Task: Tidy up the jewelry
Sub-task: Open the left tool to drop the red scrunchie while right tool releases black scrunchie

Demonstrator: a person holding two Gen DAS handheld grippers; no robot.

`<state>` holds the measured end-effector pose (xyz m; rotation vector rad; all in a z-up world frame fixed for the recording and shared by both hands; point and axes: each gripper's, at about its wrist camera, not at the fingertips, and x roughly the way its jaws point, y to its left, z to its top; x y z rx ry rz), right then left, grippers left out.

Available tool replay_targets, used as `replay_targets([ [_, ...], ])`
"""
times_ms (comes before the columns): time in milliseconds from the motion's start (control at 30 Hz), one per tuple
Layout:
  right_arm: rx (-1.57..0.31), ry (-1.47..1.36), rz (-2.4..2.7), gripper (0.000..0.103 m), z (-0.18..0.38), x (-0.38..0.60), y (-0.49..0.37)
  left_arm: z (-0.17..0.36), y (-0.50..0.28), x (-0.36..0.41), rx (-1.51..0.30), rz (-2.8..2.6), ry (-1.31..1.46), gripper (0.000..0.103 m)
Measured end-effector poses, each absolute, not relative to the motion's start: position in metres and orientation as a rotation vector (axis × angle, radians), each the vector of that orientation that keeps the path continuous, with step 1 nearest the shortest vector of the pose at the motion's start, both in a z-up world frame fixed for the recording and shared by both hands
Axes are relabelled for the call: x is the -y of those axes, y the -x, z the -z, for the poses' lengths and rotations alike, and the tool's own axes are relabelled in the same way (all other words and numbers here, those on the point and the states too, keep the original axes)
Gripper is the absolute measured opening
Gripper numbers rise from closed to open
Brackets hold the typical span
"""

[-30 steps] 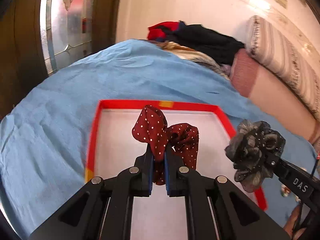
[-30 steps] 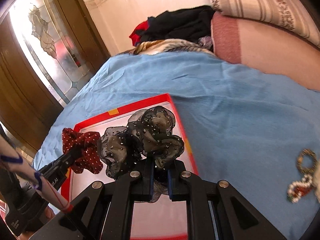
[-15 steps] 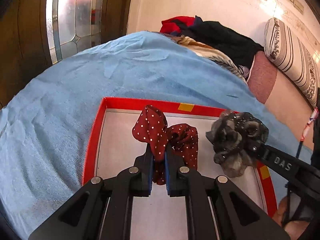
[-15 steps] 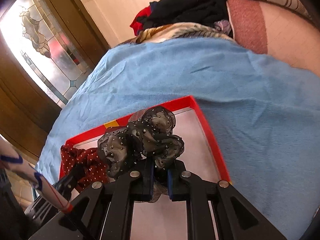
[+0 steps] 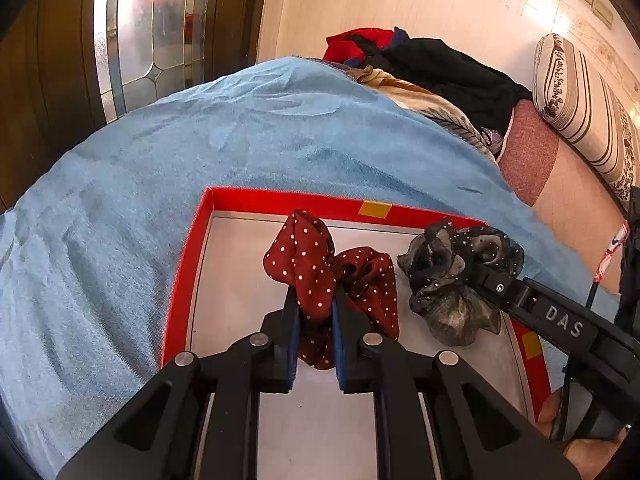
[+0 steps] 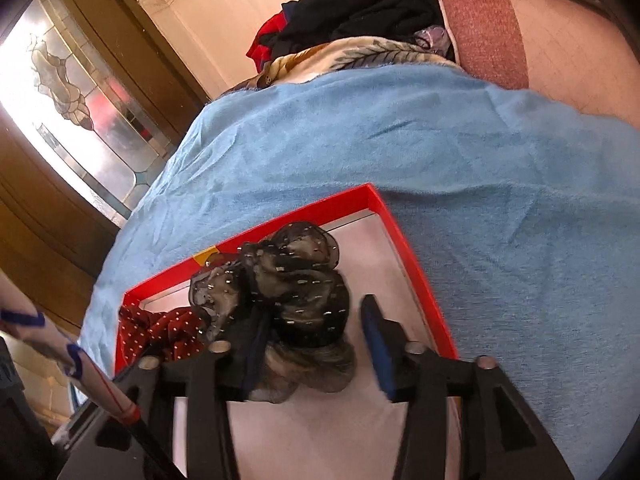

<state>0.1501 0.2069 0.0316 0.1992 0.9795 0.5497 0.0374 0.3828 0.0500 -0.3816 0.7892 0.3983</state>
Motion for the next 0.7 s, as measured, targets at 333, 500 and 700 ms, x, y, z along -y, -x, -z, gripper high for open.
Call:
replay_targets([
  [333, -0.973, -0.204, -0.519, 0.057, -0.034, -0.183, -0.126, -0.049, -0.029, -0.373, -0.858, -0.398, 0.368, 0.014],
  [500, -0.966, -0.169, -0.497, 0.057, -0.038, -0.167, -0.098, -0.05, -0.012, -0.35, -0.872, -0.399, 0.286, 0.014],
  [700, -1.011, -0.21, -0.489, 0.058, -0.034, -0.128, -0.058, -0.055, 0.02, -0.31, -0.888, -0.342, 0.231, 0.015],
])
